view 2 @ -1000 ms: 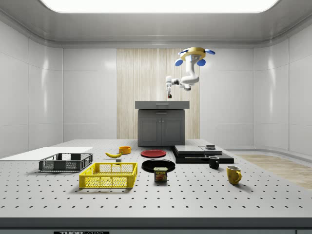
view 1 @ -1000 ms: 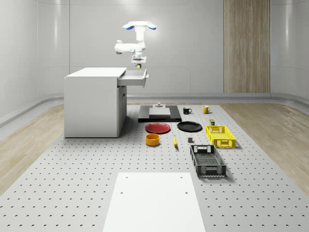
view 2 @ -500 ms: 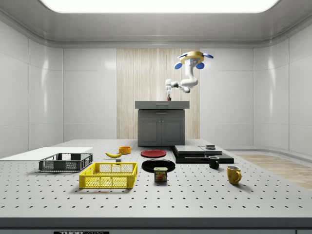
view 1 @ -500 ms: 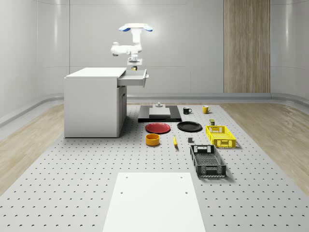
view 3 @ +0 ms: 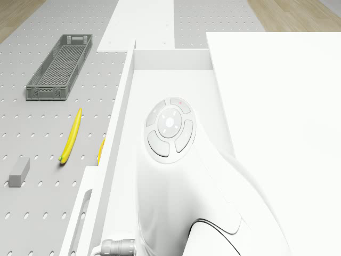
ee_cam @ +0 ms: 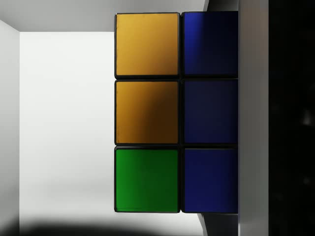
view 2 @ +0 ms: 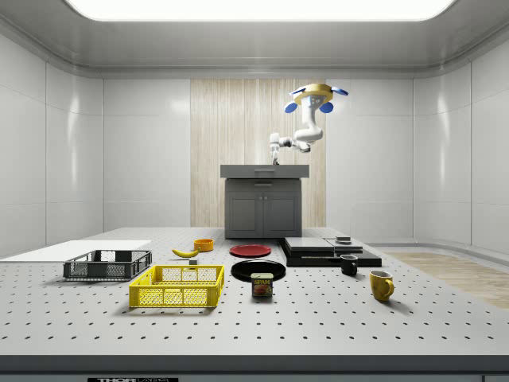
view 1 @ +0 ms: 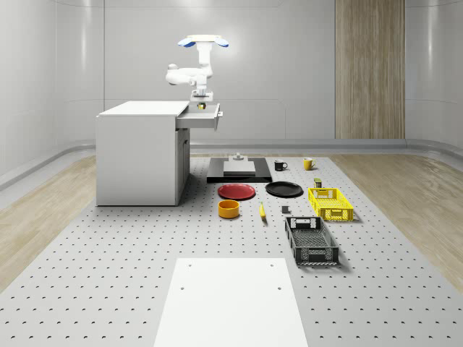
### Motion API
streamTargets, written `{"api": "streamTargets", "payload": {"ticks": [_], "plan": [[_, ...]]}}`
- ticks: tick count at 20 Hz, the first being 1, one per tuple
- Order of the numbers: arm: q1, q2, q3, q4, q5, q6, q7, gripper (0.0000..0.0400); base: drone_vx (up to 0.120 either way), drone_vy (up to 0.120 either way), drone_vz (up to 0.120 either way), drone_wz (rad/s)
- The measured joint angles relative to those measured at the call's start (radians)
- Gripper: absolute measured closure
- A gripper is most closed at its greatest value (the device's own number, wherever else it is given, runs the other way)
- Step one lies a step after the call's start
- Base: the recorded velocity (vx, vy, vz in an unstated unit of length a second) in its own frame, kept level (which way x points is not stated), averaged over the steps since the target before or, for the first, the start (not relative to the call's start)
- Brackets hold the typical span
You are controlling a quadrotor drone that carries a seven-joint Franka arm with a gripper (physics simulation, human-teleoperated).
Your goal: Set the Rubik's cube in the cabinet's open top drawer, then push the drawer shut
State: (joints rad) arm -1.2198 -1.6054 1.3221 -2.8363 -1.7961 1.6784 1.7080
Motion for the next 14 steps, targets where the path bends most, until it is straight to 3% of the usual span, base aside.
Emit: {"api": "streamTargets", "payload": {"ticks": [13, 14], "plan": [[-0.041, 0.024, -0.185, 0.060, -0.178, 0.053, 0.004, 0.0075, 0.000, 0.000, 0.000, 0.000], [-0.044, 0.027, -0.197, 0.065, -0.189, 0.056, 0.004, 0.0059, 0.000, 0.000, 0.000, 0.000]]}}
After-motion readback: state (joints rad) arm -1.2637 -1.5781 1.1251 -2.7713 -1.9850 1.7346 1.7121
